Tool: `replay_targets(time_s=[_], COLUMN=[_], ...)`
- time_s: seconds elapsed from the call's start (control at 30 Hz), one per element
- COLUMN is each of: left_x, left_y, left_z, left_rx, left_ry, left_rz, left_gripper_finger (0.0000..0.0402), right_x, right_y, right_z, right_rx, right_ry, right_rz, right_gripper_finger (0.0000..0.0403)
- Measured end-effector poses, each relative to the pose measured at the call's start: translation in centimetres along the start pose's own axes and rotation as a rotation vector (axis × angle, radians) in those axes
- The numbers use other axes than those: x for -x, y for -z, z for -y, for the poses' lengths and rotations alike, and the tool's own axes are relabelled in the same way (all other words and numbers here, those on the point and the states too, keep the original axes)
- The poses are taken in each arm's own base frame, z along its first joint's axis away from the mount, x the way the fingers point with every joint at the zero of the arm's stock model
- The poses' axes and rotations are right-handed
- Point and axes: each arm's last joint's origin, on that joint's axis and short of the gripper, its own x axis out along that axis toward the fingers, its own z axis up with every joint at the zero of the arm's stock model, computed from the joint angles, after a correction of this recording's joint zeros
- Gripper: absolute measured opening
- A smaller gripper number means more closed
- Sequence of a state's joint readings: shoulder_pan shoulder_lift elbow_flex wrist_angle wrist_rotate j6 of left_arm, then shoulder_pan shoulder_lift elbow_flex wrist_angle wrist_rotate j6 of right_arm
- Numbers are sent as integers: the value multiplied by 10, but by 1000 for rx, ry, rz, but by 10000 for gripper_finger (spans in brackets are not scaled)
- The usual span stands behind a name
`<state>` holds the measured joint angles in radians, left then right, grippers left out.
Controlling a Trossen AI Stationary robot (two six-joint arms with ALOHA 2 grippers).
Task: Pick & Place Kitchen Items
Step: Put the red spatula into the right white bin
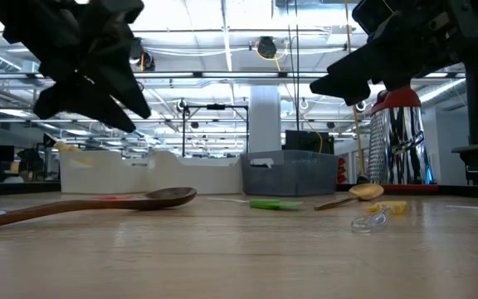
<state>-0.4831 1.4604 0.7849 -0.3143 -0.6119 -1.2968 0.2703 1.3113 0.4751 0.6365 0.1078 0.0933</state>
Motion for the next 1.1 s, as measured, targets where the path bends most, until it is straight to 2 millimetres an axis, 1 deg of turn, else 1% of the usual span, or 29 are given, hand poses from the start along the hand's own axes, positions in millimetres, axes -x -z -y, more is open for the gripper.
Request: replay_targets(time_s=[0.13, 0.23, 0.37, 0.57, 0.7, 0.8, 0.9, 1.03, 1.1], left_x=[-13, -21, -37, -59, -69, -70, -70, -63, -56], left_y=[0, 1, 4, 8, 8, 8, 7, 1, -4], left_z=[-7, -13, -21, -31, -36, -38, -37, -29, -24], left_rx=[11, 2, 63, 127, 166, 170, 138, 107, 90], left_ry=[-72, -127, -203, -299, -344, -358, -352, -314, -301], left_rz=[-8, -45, -121, -134, -131, -137, -144, -175, -188], left_gripper_finger=[159, 159, 159, 159, 159, 159, 159, 159, 159], right_x=[0, 0, 0, 0, 2, 5, 7, 10, 10], right_y=[0, 0, 0, 1, 7, 14, 17, 17, 17], right_z=[0, 0, 0, 0, 1, 2, 2, 3, 3], right_rx=[0, 0, 0, 3, 5, 5, 1, -2, -2], right_ry=[0, 0, 0, 0, 1, 2, 3, -1, -3], right_rz=[0, 1, -1, -3, -14, -20, -6, 42, 55], right_gripper_finger=[212, 212, 212, 212, 212, 212, 212, 212, 212])
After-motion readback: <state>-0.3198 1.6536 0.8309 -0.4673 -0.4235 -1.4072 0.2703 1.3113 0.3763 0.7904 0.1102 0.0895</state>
